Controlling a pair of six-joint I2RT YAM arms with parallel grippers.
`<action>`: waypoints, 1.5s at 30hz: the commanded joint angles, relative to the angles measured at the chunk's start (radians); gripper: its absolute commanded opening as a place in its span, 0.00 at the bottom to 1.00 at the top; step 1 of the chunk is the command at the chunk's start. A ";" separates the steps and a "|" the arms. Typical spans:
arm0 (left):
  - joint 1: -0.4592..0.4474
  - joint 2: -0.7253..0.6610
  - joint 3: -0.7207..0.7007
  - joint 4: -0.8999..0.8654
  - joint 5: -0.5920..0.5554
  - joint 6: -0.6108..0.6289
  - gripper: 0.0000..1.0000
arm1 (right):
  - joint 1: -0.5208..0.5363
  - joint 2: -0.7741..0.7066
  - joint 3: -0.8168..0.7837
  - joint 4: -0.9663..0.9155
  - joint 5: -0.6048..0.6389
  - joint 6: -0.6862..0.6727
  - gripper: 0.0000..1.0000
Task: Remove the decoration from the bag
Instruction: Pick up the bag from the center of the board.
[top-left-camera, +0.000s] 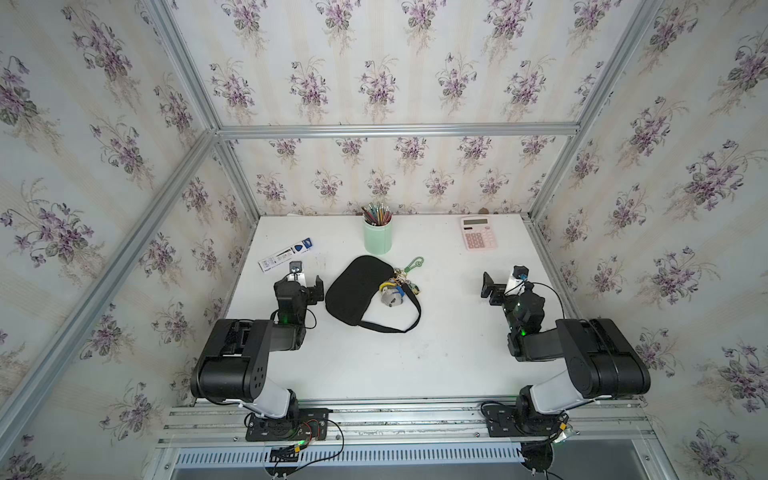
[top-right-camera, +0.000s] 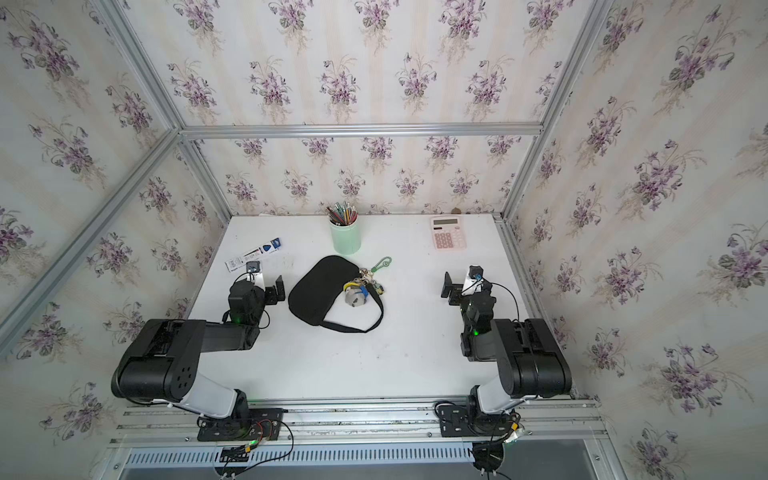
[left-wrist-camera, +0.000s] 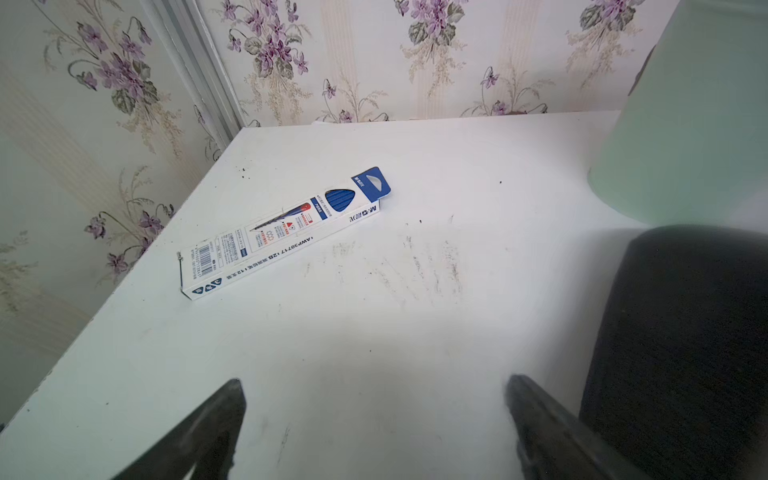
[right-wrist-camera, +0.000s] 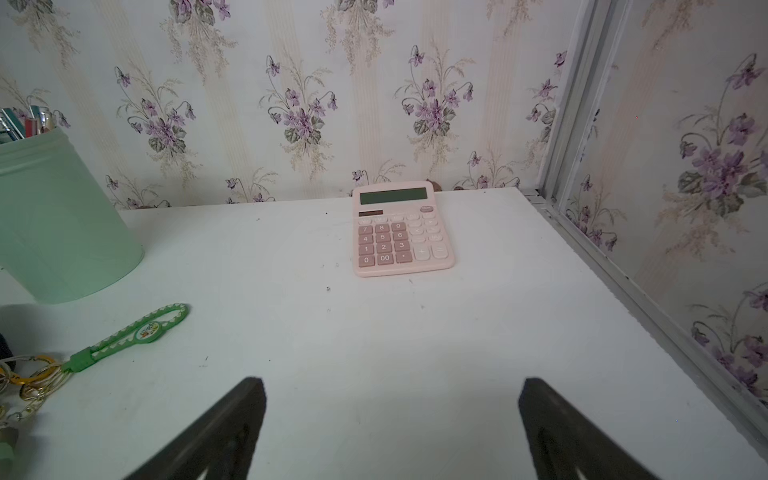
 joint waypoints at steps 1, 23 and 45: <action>0.000 0.002 0.004 0.033 0.000 0.006 1.00 | 0.001 0.001 0.003 0.027 0.005 0.003 1.00; -0.011 -0.315 -0.028 -0.154 -0.148 -0.057 1.00 | 0.001 -0.305 0.039 -0.278 0.067 0.105 1.00; -0.131 -0.575 0.447 -1.361 0.369 -0.555 0.79 | 0.610 0.023 0.724 -1.504 -0.037 0.613 0.81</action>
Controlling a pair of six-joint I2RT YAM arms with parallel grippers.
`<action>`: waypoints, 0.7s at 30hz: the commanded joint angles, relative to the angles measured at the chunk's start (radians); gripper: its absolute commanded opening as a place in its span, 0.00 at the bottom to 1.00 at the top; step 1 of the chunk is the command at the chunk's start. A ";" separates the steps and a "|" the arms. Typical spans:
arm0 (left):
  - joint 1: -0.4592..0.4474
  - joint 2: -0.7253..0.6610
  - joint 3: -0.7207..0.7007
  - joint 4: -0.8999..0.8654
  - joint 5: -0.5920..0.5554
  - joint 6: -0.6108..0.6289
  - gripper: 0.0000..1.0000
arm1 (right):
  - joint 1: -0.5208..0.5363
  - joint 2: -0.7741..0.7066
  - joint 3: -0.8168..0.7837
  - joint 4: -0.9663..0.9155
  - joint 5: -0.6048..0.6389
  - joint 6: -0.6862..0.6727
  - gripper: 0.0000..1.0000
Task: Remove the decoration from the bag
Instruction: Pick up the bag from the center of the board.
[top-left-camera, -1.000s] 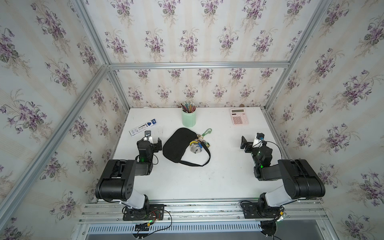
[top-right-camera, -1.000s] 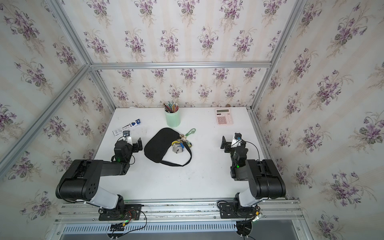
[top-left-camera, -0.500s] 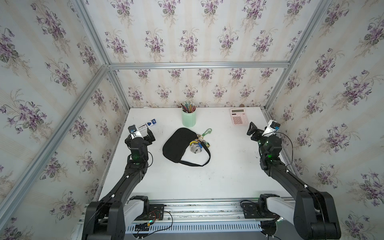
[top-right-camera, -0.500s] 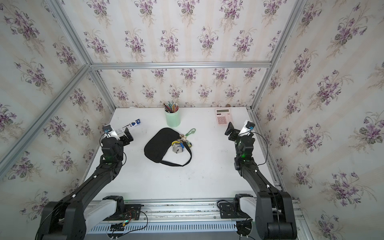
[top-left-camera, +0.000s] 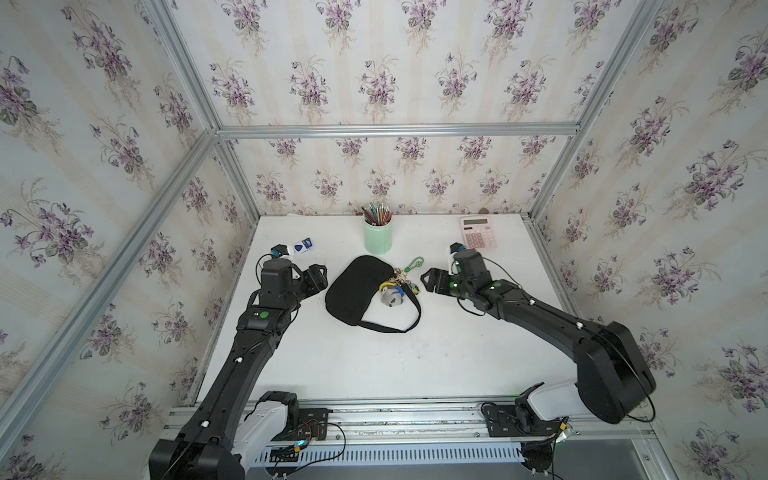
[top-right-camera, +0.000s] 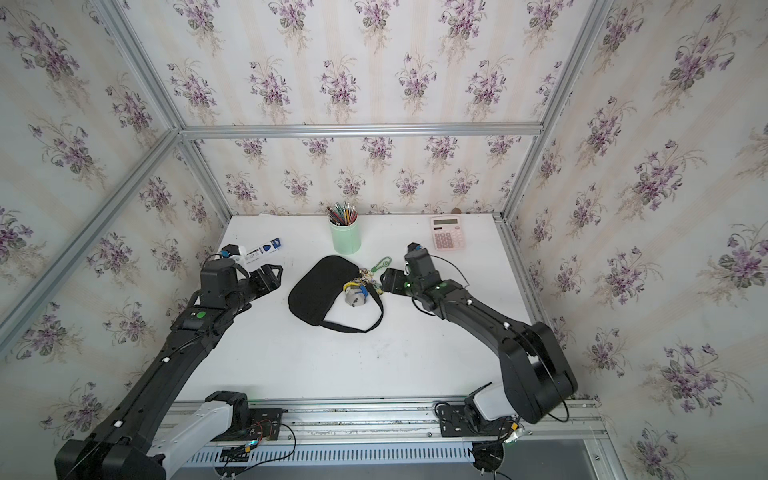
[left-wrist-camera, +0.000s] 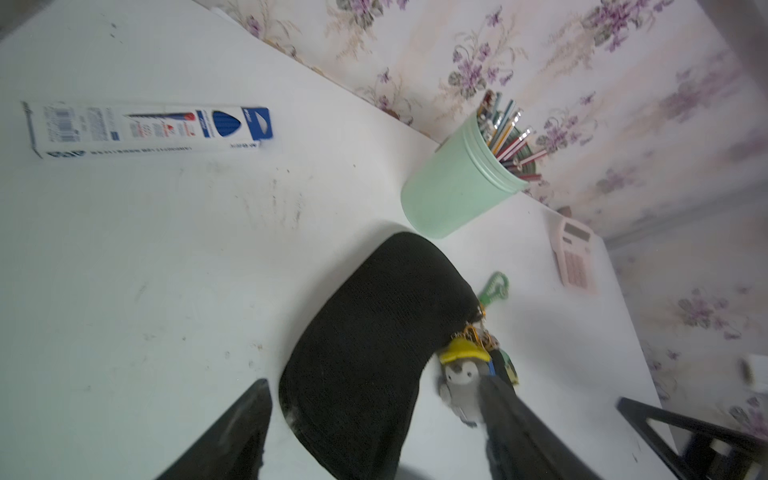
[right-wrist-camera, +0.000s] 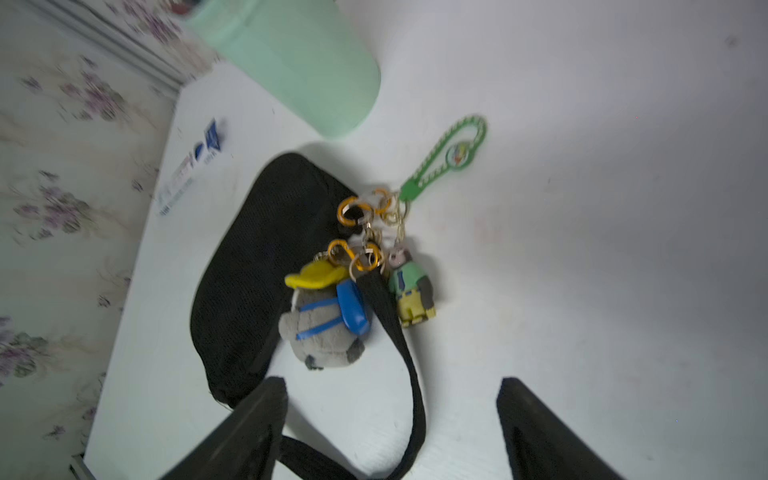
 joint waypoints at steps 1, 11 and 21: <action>-0.055 -0.010 0.043 -0.186 0.077 0.022 0.77 | 0.077 0.092 0.044 -0.125 0.077 0.047 0.79; -0.225 -0.021 0.115 -0.361 0.121 0.089 0.74 | 0.142 0.212 0.094 -0.167 0.156 0.113 0.74; -0.328 -0.008 0.188 -0.354 0.142 0.114 0.72 | 0.163 0.279 0.142 -0.201 0.182 0.115 0.41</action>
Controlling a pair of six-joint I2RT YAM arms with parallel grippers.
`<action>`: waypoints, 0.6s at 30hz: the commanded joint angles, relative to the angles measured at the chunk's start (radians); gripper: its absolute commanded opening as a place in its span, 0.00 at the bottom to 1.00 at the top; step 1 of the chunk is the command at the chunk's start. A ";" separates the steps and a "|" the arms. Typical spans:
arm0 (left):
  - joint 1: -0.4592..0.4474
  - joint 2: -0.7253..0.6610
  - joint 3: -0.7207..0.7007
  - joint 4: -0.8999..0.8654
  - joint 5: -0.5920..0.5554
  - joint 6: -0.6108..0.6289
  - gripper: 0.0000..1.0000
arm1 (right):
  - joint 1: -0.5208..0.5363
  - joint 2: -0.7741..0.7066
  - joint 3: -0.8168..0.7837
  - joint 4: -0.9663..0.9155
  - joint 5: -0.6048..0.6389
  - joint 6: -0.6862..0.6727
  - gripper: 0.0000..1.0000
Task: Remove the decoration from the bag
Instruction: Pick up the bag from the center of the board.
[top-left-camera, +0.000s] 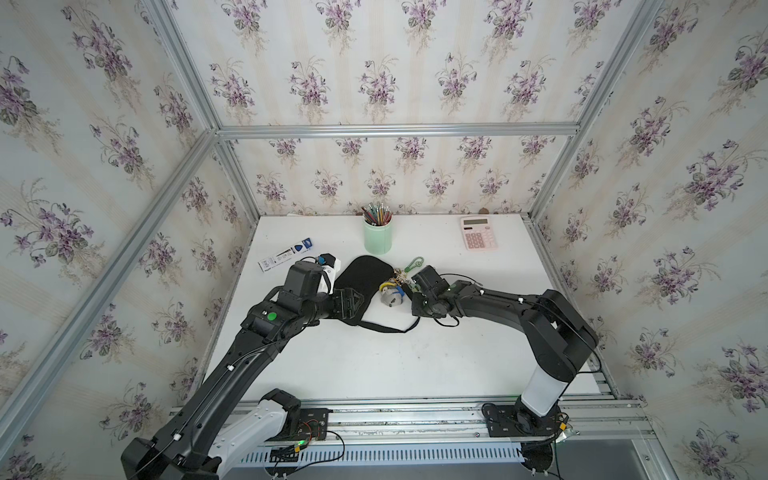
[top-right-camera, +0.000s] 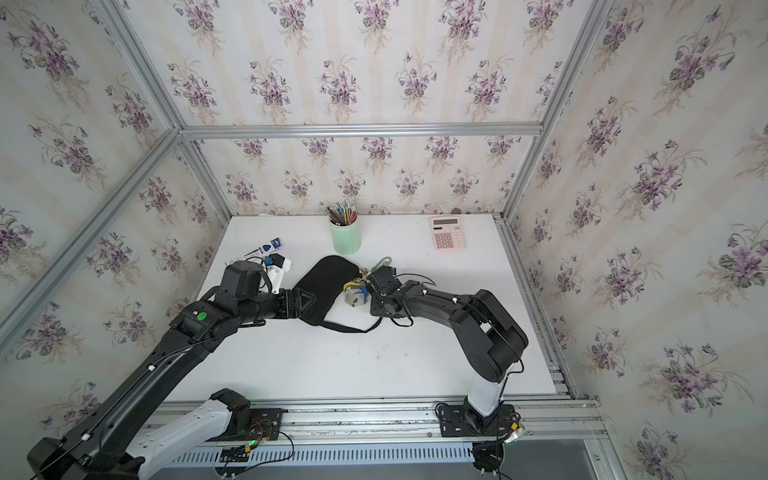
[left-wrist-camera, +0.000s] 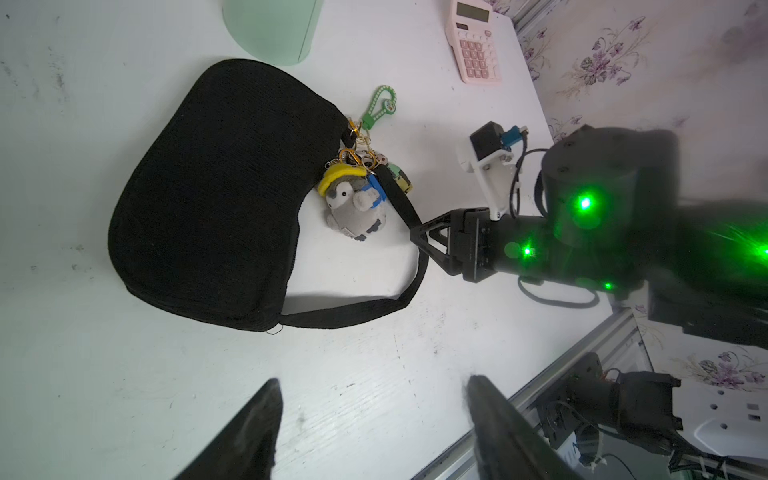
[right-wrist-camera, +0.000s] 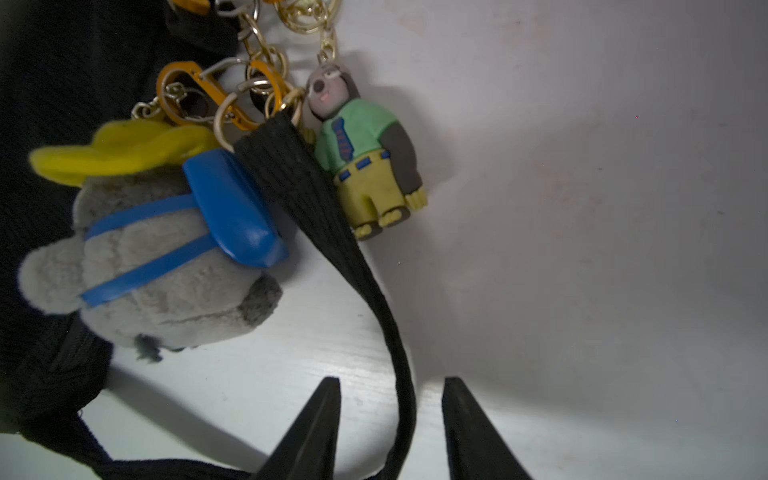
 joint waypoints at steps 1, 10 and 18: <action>-0.018 0.003 0.021 0.003 0.010 0.020 0.72 | 0.009 0.022 0.018 -0.031 0.033 0.005 0.40; -0.052 -0.007 0.048 0.008 0.002 0.033 0.70 | 0.022 0.052 0.051 -0.064 0.064 0.000 0.07; -0.057 -0.039 0.034 0.044 0.028 0.047 0.70 | 0.025 -0.077 0.075 -0.100 0.125 -0.043 0.00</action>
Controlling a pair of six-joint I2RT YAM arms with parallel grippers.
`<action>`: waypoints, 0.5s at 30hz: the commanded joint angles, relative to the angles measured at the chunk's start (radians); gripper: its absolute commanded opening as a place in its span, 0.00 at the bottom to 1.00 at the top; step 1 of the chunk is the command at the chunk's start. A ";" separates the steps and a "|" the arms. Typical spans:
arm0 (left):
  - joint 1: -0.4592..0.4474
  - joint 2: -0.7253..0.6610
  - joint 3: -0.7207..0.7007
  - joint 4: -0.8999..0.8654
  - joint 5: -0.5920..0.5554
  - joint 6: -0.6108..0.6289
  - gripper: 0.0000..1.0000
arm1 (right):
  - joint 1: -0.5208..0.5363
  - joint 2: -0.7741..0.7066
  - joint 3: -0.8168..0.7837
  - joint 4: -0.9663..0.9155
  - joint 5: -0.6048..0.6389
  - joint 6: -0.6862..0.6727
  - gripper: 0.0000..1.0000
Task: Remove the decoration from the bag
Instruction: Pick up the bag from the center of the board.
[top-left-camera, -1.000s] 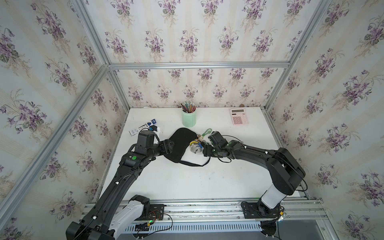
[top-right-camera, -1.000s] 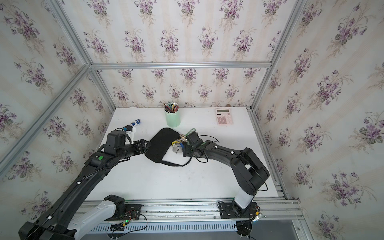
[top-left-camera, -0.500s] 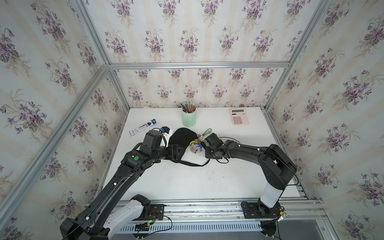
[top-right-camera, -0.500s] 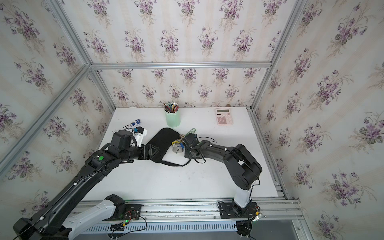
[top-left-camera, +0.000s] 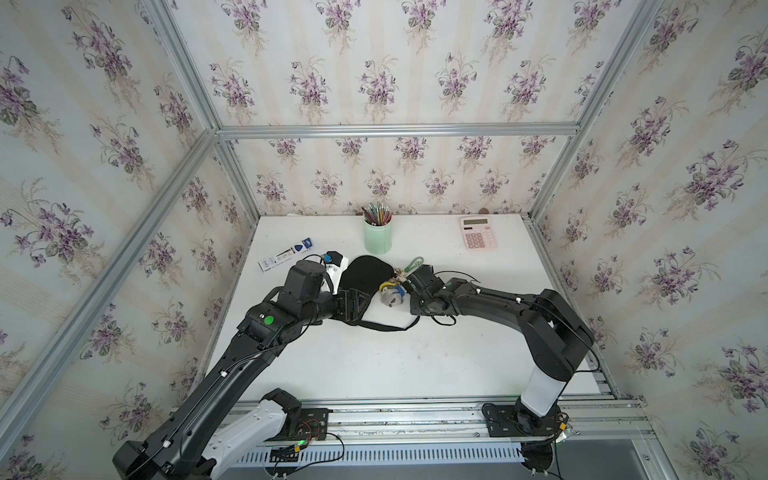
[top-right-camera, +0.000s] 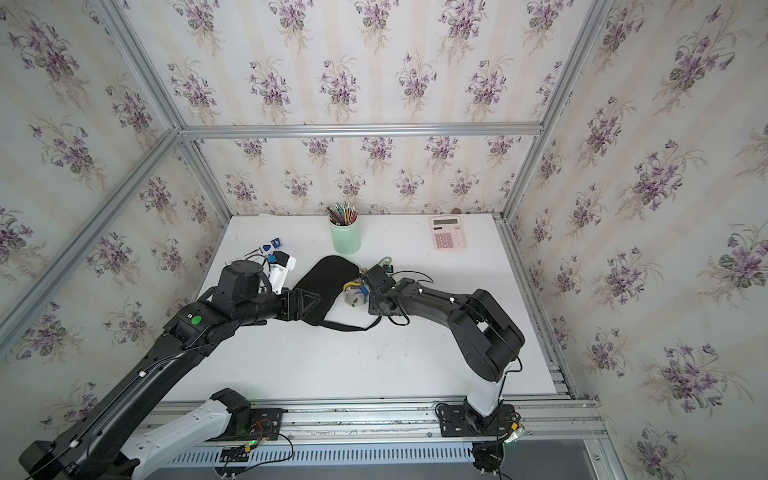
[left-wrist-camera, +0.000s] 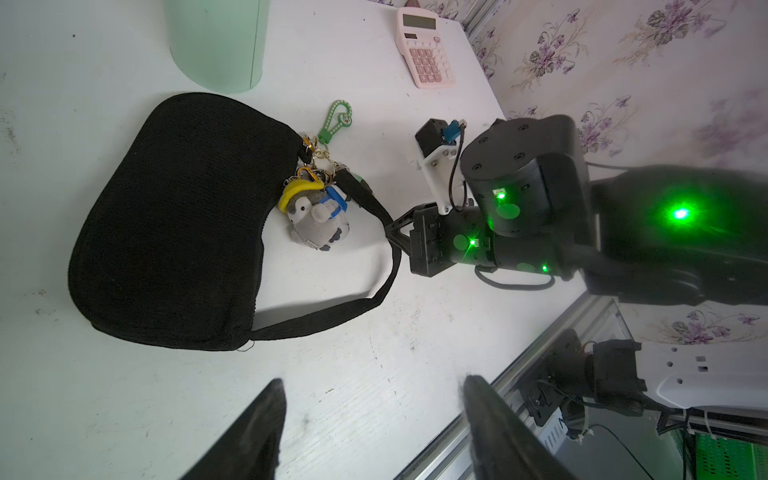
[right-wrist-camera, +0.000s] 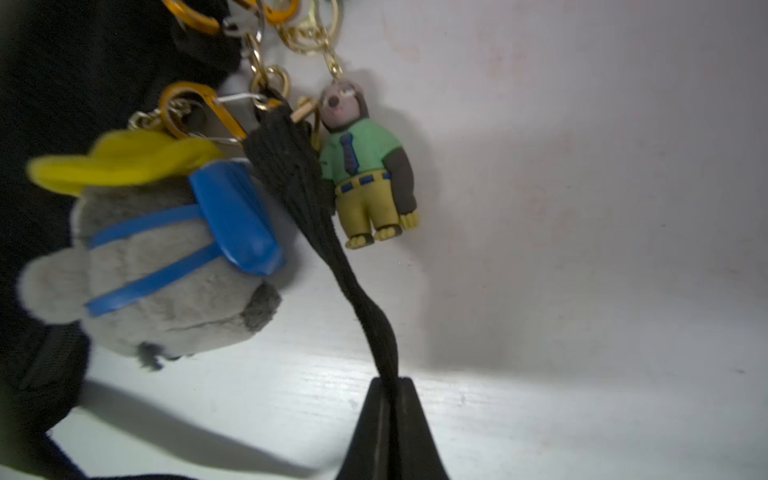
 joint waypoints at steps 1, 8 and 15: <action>-0.001 -0.015 -0.005 0.042 0.024 0.022 0.69 | 0.002 -0.075 0.025 -0.017 0.026 -0.043 0.00; -0.007 -0.059 -0.012 0.106 0.030 0.033 0.67 | 0.013 -0.239 0.157 -0.091 0.041 -0.187 0.00; -0.007 -0.066 -0.009 0.221 -0.007 0.062 0.63 | 0.013 -0.305 0.332 -0.152 0.020 -0.345 0.00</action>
